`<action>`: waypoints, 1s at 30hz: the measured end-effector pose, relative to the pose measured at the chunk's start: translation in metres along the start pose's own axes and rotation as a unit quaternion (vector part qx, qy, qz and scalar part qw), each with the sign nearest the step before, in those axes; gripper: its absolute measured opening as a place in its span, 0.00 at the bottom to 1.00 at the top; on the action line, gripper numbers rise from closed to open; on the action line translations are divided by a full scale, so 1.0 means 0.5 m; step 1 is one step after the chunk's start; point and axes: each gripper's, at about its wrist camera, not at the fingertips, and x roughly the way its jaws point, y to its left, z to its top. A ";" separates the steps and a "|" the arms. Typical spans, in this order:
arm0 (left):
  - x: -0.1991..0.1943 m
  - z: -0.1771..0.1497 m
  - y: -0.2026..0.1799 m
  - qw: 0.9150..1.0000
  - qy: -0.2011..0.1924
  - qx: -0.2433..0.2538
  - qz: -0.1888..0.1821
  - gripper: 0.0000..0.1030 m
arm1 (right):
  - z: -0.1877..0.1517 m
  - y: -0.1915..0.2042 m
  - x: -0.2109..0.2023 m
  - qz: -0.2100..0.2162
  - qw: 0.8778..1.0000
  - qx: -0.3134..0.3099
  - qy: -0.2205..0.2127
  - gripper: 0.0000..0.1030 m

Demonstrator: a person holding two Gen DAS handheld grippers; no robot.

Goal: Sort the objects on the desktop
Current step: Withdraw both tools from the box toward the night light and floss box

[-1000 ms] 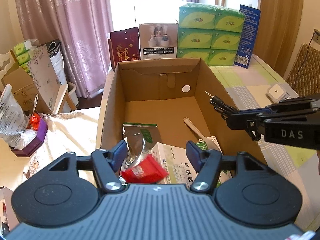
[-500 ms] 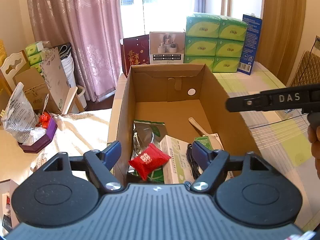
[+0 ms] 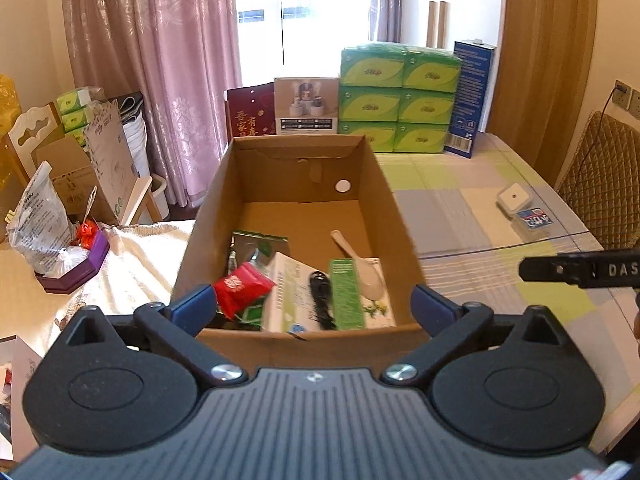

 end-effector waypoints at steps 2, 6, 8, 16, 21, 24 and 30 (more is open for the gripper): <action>-0.010 -0.003 -0.021 1.000 0.003 0.000 -0.002 0.98 | -0.010 -0.020 -0.024 -0.008 1.000 0.004 0.000 0.81; -0.028 -0.009 -0.063 1.000 0.003 0.004 -0.007 0.99 | -0.025 -0.054 -0.069 -0.022 1.000 0.006 -0.005 0.87; -0.036 -0.008 -0.084 1.000 0.002 0.006 -0.014 0.99 | -0.030 -0.069 -0.091 -0.028 1.000 0.007 -0.008 0.88; -0.052 -0.005 -0.179 0.999 -0.005 0.011 -0.044 0.99 | -0.028 -0.147 -0.175 -0.061 0.997 0.020 -0.032 0.98; -0.033 -0.004 -0.249 0.998 0.005 0.024 -0.066 0.99 | -0.021 -0.203 -0.221 -0.085 0.995 0.033 -0.046 0.98; -0.017 0.001 -0.287 0.996 0.009 0.036 -0.076 0.99 | -0.019 -0.236 -0.232 -0.097 0.993 0.045 -0.050 0.98; 0.028 0.017 -0.342 0.995 0.018 0.051 -0.086 0.99 | -0.014 -0.297 -0.229 -0.113 0.991 0.049 -0.048 0.98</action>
